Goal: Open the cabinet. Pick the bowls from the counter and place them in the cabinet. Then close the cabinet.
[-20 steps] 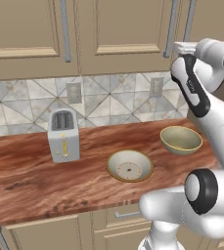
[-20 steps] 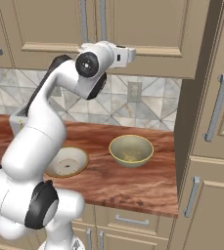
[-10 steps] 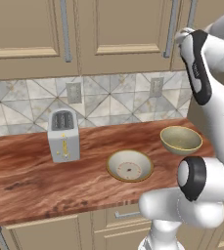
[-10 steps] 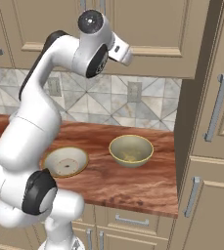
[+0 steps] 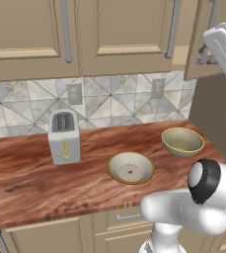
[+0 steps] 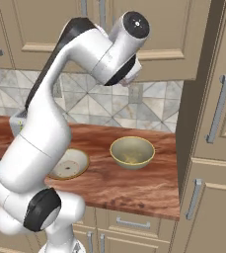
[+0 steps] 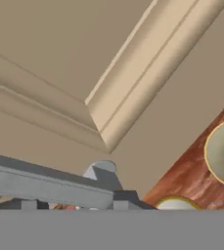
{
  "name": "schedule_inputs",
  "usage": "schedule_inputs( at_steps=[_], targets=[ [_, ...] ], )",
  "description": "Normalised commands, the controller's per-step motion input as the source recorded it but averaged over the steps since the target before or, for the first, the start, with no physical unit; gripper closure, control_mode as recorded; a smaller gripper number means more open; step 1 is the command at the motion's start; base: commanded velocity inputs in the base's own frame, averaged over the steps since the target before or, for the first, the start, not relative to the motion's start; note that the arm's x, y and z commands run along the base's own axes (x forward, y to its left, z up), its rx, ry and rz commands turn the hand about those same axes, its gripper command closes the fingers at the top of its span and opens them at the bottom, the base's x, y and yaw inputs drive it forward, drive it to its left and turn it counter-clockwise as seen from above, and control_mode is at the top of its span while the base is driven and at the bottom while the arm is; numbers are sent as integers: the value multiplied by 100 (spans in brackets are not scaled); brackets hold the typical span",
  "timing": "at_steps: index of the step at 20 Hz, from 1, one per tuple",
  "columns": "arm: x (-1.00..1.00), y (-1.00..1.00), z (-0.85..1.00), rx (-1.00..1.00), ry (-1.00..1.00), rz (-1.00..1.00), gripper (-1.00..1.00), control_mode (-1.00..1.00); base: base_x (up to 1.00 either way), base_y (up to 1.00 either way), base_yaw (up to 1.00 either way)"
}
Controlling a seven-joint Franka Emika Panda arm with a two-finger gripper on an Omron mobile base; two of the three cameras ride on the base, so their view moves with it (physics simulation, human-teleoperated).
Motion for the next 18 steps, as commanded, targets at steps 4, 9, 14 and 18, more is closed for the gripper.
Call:
schedule_inputs(
  at_steps=[4, 9, 14, 18],
  targets=[
    [-41, -100, -44, 38, -26, 5, 100, -100, 0, 0, 0],
    [-46, -100, -43, 33, -36, 3, 100, -100, 0, 0, 0],
    [-99, -84, -48, 6, -91, 0, -100, -100, 0, 0, 0],
    [-100, -23, 12, -4, -92, -3, -100, -100, 0, 0, 0]
  ],
)
